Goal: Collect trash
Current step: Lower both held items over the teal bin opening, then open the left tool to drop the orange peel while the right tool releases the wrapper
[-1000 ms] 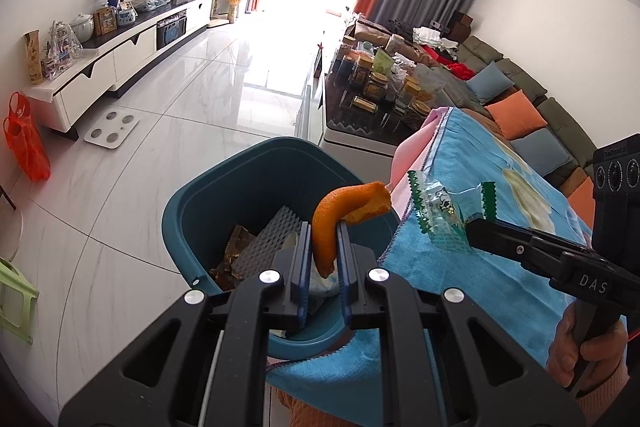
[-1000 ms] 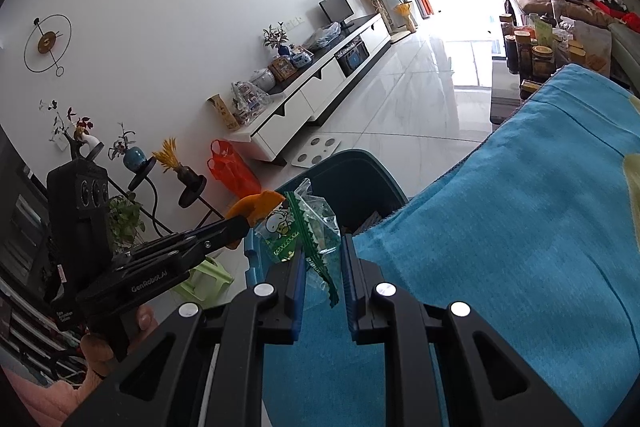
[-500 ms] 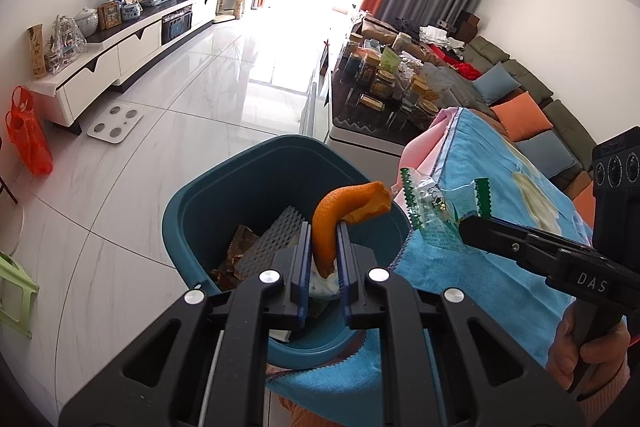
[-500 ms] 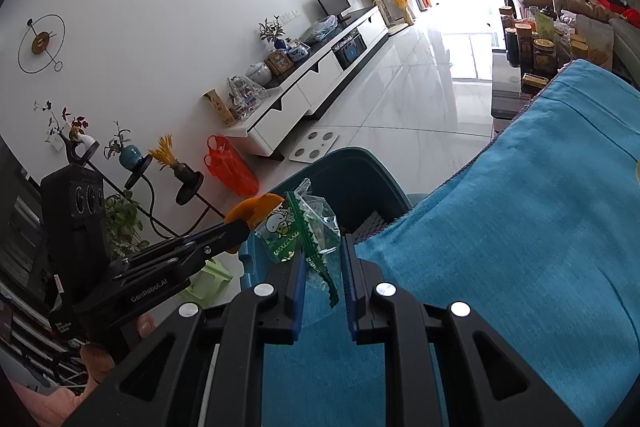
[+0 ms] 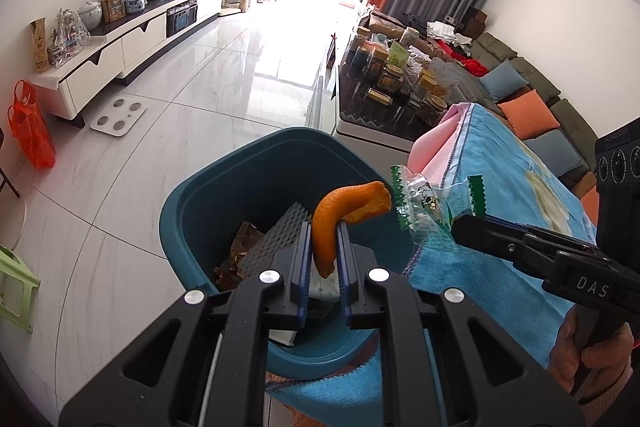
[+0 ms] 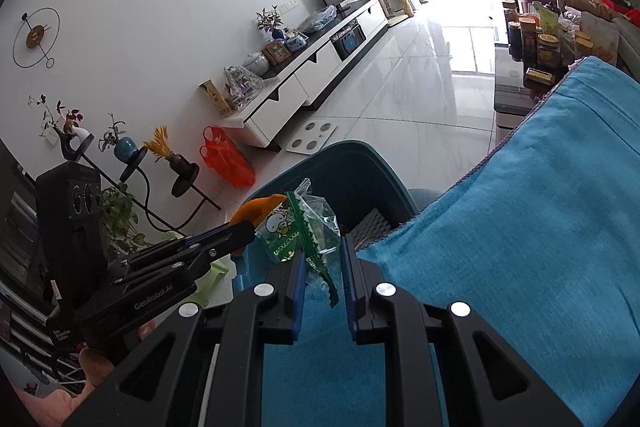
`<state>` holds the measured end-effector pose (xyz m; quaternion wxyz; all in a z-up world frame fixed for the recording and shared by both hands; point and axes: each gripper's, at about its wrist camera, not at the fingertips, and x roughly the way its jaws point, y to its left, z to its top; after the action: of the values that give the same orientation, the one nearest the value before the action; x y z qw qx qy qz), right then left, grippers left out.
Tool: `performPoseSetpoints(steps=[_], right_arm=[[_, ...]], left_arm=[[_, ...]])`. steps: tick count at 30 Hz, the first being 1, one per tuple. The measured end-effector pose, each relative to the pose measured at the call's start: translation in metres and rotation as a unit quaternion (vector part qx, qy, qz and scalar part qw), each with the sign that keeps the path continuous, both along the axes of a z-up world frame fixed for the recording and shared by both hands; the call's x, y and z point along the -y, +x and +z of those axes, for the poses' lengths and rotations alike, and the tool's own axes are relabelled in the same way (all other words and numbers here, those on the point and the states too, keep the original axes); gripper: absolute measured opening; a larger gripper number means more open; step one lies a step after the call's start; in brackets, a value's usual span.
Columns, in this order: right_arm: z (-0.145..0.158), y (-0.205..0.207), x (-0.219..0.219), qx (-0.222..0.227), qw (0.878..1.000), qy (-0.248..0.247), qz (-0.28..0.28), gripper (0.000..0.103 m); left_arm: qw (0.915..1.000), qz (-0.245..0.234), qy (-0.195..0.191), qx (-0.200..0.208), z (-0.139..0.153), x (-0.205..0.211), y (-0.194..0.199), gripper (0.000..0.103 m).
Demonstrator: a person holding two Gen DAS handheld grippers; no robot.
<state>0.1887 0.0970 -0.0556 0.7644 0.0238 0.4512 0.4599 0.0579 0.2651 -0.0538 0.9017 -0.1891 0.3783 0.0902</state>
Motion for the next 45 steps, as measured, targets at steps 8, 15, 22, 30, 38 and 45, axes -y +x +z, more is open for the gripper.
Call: performPoseSetpoints(steps=[8, 15, 22, 30, 38, 45], right_arm=[[-0.003, 0.002, -0.011, -0.004, 1.000, -0.009, 0.003, 0.016], [-0.006, 0.005, -0.019, -0.006, 1.000, -0.018, 0.003, 0.015], [-0.009, 0.007, -0.028, -0.008, 1.000, -0.029, 0.001, 0.016], [-0.011, 0.007, -0.038, -0.010, 0.999, -0.037, 0.003, 0.016], [-0.014, 0.005, -0.045, -0.009, 0.999, -0.048, 0.005, 0.017], [-0.014, 0.005, -0.050, -0.010, 0.999, -0.054, 0.003, 0.017]], left_arm=[[0.9999, 0.005, -0.003, -0.009, -0.008, -0.002, 0.005, 0.012], [0.9998, 0.009, -0.007, -0.016, -0.013, -0.005, 0.008, 0.012], [0.9997, 0.010, -0.008, -0.023, -0.018, -0.007, 0.012, 0.012], [0.9994, 0.013, -0.009, -0.030, -0.024, -0.008, 0.017, 0.012], [0.9992, 0.017, -0.010, -0.035, -0.027, -0.009, 0.020, 0.012], [0.9988, 0.020, -0.013, -0.043, -0.030, -0.010, 0.024, 0.013]])
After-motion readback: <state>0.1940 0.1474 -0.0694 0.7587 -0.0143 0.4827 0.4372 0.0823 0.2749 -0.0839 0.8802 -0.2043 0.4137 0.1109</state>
